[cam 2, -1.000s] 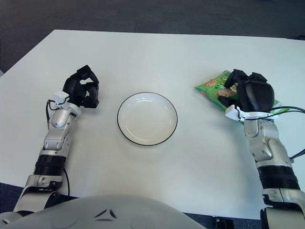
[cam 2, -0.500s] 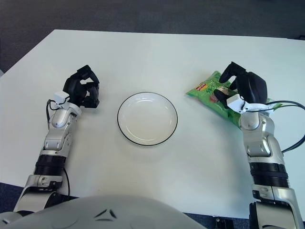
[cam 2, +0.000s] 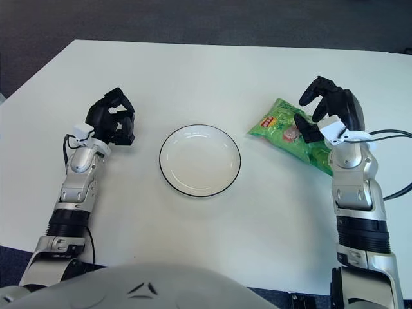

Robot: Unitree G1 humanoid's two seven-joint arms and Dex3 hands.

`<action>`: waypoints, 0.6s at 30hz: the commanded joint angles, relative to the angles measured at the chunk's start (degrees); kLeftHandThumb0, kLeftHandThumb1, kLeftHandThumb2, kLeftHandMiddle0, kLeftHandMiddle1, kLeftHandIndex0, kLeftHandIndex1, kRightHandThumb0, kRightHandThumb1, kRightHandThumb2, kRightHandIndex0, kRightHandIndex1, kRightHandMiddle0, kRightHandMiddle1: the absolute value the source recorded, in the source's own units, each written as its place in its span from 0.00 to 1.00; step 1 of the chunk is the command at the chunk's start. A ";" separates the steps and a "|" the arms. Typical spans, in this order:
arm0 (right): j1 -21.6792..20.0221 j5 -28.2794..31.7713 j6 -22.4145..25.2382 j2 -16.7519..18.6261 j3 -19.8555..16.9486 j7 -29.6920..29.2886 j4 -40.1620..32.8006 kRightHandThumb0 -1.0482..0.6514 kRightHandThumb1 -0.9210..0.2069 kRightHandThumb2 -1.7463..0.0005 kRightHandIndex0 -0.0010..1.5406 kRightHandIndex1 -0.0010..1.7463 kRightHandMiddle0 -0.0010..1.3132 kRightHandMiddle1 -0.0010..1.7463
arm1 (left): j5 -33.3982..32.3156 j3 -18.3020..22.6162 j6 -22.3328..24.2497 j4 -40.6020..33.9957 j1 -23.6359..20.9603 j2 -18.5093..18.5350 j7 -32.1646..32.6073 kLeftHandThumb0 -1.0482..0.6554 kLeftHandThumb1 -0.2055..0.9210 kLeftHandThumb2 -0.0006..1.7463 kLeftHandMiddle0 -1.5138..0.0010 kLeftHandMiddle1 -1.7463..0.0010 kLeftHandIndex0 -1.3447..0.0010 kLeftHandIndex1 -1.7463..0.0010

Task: Put the snack into the plate.

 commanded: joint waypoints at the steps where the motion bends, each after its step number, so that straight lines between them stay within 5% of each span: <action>1: -0.88 1.90 -1.79 0.51 -0.94 1.22 -0.51 0.62 0.84 0.02 0.55 1.00 0.50 1.00 | -0.02 -0.30 -0.31 1.28 3.21 -1.79 0.51 0.32 0.39 0.81 0.13 0.00 0.50 0.00; 13: 0.51 8.65 -0.39 0.25 -2.28 8.98 -4.88 0.61 0.83 0.02 0.55 1.00 0.49 1.00 | -0.18 -0.42 -0.90 1.36 3.26 -1.72 0.22 0.32 0.39 0.81 0.13 0.00 0.49 0.00; 18: -1.50 10.08 -5.32 -2.20 -2.73 12.46 1.48 0.61 0.83 0.03 0.56 0.98 0.48 1.00 | -0.47 -0.31 -1.68 1.69 3.26 -1.60 -0.06 0.32 0.39 0.81 0.13 0.00 0.49 0.00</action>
